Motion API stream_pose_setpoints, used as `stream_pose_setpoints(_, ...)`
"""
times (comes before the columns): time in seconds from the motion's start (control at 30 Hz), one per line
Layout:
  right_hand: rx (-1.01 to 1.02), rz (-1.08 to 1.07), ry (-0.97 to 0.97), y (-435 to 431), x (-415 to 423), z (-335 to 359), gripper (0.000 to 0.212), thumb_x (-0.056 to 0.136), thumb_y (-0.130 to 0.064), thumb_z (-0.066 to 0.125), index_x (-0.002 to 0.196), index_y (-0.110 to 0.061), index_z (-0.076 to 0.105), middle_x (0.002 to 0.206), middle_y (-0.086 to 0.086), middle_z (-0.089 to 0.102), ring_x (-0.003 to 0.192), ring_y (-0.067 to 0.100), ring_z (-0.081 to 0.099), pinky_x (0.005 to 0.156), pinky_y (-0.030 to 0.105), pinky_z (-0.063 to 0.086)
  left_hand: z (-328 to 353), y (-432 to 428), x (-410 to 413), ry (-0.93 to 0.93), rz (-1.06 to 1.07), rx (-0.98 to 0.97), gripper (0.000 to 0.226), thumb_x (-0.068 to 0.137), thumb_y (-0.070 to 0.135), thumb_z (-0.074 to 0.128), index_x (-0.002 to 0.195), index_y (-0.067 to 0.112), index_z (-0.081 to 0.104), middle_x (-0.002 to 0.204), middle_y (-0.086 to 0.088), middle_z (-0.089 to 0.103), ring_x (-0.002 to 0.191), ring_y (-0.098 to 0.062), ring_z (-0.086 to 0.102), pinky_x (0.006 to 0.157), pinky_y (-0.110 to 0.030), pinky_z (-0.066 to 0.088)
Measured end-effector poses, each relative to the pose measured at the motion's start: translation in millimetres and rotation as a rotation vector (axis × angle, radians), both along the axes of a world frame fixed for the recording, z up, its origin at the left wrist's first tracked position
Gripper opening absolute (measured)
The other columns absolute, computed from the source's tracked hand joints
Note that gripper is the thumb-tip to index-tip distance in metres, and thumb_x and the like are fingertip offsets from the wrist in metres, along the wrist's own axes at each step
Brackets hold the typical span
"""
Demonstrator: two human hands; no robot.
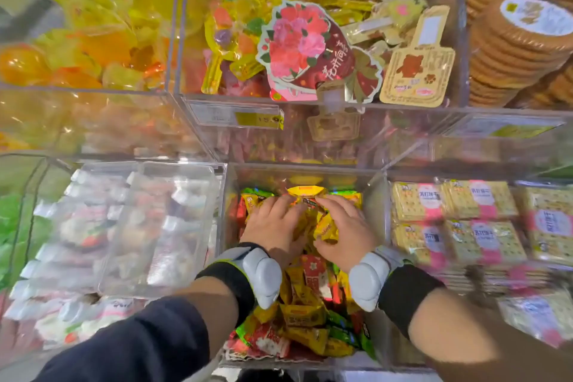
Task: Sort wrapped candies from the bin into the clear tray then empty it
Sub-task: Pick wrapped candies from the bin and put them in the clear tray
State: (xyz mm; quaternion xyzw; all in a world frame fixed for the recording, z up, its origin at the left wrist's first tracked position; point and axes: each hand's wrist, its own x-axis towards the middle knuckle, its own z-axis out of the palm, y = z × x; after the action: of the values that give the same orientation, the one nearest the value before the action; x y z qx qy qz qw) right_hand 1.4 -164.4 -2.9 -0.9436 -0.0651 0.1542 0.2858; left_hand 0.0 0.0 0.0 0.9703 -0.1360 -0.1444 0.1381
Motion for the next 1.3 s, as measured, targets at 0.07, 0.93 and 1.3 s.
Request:
stream_pose_setpoints(0.07, -0.037, 0.011, 0.014, 0, 2, -3, 0.076, 0.072, -0.031, 0.067, 0.14, -0.035, 0.032, 0.15, -0.011, 0.026, 0.139, 0.012, 0.024, 0.113, 0.028, 0.023, -5, -4, 4, 0.007, -0.024, 0.003, 0.064, 0.085, 0.045, 0.048, 0.142, 0.031, 0.021, 0.15, 0.002, 0.023, 0.136, -0.024, 0.02, 0.109, -0.041, 0.025)
stream_pose_setpoints(0.93, -0.255, 0.182, 0.098, -13, 6, -23, 0.051, 0.079, -0.023, 0.062, 0.127, -0.025, 0.046, 0.133, -0.003, 0.041, 0.128, 0.02, 0.031, 0.106, 0.029, 0.029, -26, -23, 6, 0.096, -0.163, 0.125, 0.069, 0.082, 0.041, 0.055, 0.141, 0.023, 0.024, 0.154, 0.004, 0.013, 0.144, -0.021, 0.003, 0.114, -0.045, 0.008)
stream_pose_setpoints(1.3, -0.385, 0.31, 0.103, -11, 0, -11, 0.047, 0.083, -0.011, 0.053, 0.127, -0.024, 0.044, 0.135, 0.0, 0.036, 0.133, 0.023, 0.023, 0.108, 0.037, 0.025, -31, -16, 3, 0.117, -0.218, 0.239, 0.063, 0.085, 0.022, 0.053, 0.14, 0.024, 0.023, 0.155, 0.0, 0.005, 0.143, -0.03, -0.002, 0.114, -0.048, 0.011)
